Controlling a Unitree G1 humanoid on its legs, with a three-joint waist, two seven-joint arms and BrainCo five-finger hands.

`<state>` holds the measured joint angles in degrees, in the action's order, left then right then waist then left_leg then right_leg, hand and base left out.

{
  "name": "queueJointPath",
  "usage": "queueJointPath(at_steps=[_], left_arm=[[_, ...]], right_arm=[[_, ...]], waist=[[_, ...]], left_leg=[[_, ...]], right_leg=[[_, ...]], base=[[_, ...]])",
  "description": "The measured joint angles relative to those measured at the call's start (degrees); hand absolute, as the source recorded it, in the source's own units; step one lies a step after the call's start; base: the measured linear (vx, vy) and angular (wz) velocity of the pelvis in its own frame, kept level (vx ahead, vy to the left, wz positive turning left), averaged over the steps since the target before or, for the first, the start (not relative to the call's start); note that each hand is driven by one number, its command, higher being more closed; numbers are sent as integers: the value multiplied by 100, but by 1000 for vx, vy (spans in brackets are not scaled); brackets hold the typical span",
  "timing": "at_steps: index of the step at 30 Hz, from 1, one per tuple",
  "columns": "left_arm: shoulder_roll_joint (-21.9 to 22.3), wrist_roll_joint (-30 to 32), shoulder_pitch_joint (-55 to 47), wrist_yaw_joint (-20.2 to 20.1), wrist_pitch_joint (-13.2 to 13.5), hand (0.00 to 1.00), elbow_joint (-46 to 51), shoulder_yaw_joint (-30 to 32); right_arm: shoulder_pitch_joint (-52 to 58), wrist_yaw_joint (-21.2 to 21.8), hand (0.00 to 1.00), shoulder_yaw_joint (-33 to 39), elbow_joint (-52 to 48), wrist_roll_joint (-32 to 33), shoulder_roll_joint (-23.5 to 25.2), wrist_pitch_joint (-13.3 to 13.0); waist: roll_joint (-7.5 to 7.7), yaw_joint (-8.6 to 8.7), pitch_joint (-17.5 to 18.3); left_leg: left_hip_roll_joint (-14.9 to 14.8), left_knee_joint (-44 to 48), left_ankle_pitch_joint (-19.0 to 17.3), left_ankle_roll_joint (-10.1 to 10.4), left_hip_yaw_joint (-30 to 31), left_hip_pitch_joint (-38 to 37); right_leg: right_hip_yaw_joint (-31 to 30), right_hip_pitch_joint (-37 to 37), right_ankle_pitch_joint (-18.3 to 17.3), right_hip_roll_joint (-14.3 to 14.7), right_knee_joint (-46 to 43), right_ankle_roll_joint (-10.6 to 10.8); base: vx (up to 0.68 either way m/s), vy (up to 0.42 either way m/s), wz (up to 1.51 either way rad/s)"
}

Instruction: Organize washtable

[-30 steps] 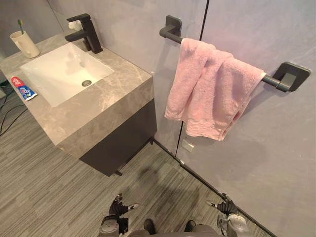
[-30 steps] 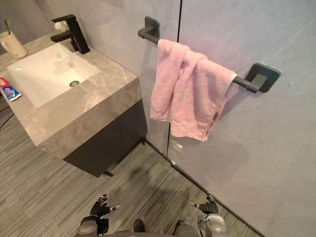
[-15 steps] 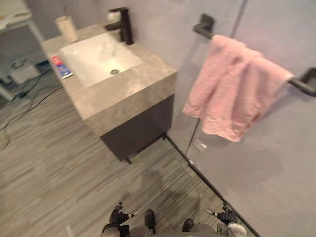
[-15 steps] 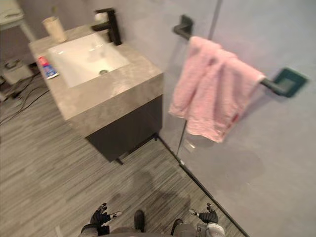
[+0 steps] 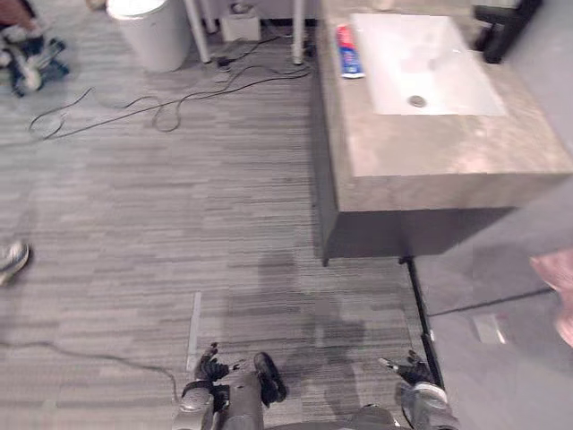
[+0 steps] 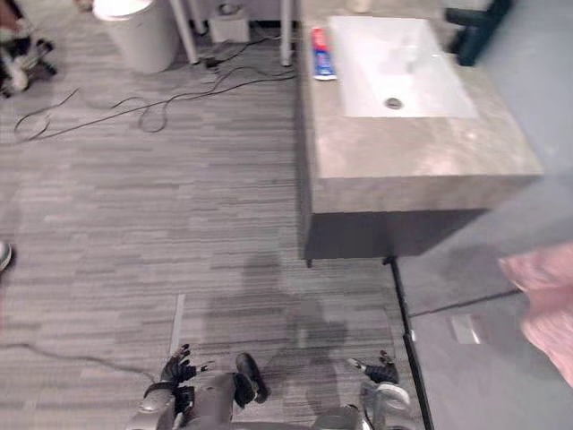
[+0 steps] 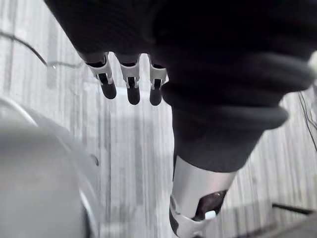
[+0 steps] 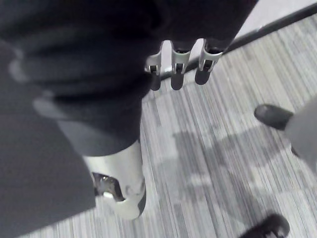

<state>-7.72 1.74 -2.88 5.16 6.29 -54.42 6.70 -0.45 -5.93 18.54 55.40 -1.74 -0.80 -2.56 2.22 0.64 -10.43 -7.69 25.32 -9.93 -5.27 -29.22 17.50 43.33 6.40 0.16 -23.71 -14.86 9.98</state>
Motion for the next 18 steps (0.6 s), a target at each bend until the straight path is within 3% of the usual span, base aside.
queueJointPath(at_steps=[1, 2, 3, 4, 5, 6, 8, 11, 14, 17, 18], left_arm=[[-77, 0, -55, 15, -4, 0, -4, 35], [-106, 4, -91, 31, -24, 0, -17, 43], [-151, 8, -104, 39, -30, 0, -19, 45], [-233, 12, -142, 45, -39, 0, -20, 49], [-257, 14, -187, 44, -45, 0, -19, 52], [-226, 12, -280, 43, -57, 0, -20, 55], [-146, 2, -373, 43, -73, 0, -41, 60], [26, -3, -338, 22, -83, 0, -108, 53], [12, -4, -281, 24, -77, 0, -126, 67], [150, -7, -283, 24, -63, 0, -122, 484], [212, -10, -318, 25, -71, 0, -117, 667]], right_arm=[[-39, 6, 0, -155, -3, -5, -23, 27], [-80, 8, 0, -166, -15, -10, -9, 27], [-111, 7, 0, -176, -14, -10, -12, 27], [-142, 2, 0, -252, -16, -9, -44, 27], [-129, 11, 0, -332, -20, -2, -87, 22], [-99, 15, 0, -398, -23, 7, -110, 22], [-91, 30, 0, -544, -27, 21, -135, 21], [-22, 71, 0, -555, -83, 178, -185, -33], [173, 65, 0, -522, -141, 186, -287, -117], [494, 92, 0, -480, -237, 252, -249, -107], [566, 113, 0, -488, -347, 268, -235, -104]], waist=[[-70, -117, -44], [-128, -145, -90], [-61, -137, -102], [-44, -130, -200], [-32, -107, -254], [-5, -51, -278], [-9, 40, -347], [-91, 165, -448], [-67, 216, -445], [-32, 309, -453], [-21, 331, -436]], left_leg=[[55, 71, -232, -26, 87, -48], [154, 20, -268, -21, 122, -98], [257, -112, -286, 6, 176, -188], [479, -438, -251, 26, 270, -422], [646, -663, -241, 38, 328, -625], [863, -988, -255, 15, 406, -867], [1012, -1335, -255, 17, 417, -1154], [1025, -1611, -209, 93, 618, -1351], [1166, -1989, -128, 226, 885, -1737], [1226, -1907, -243, 267, 1000, -2075], [1177, -1669, -336, 391, 994, -2115]], right_leg=[[-352, -219, -27, -216, -613, -221], [-955, -493, -326, -261, -1104, -700], [-1339, -624, -518, -201, -1349, -703], [-2142, -889, -898, 68, -1777, -565], [-2548, -1056, -1142, 257, -2026, -518], [-2689, -1292, -1402, 459, -2267, -544], [-2568, -1677, -1601, 783, -2246, -567], [-2454, -2287, -1566, 1305, -1481, -531], [-2880, -2486, -992, 1569, -750, -563], [-3112, -2453, -1019, 1564, -1307, -629], [-3067, -2453, -1055, 1682, -1427, -700]], base=[[21, 279, 20], [10, 262, 25], [18, 222, 34], [22, 172, 34], [25, 189, 38], [30, 128, 29], [69, 70, 25], [124, 37, 39], [264, 0, 69], [405, -96, 74], [462, -115, 31]])
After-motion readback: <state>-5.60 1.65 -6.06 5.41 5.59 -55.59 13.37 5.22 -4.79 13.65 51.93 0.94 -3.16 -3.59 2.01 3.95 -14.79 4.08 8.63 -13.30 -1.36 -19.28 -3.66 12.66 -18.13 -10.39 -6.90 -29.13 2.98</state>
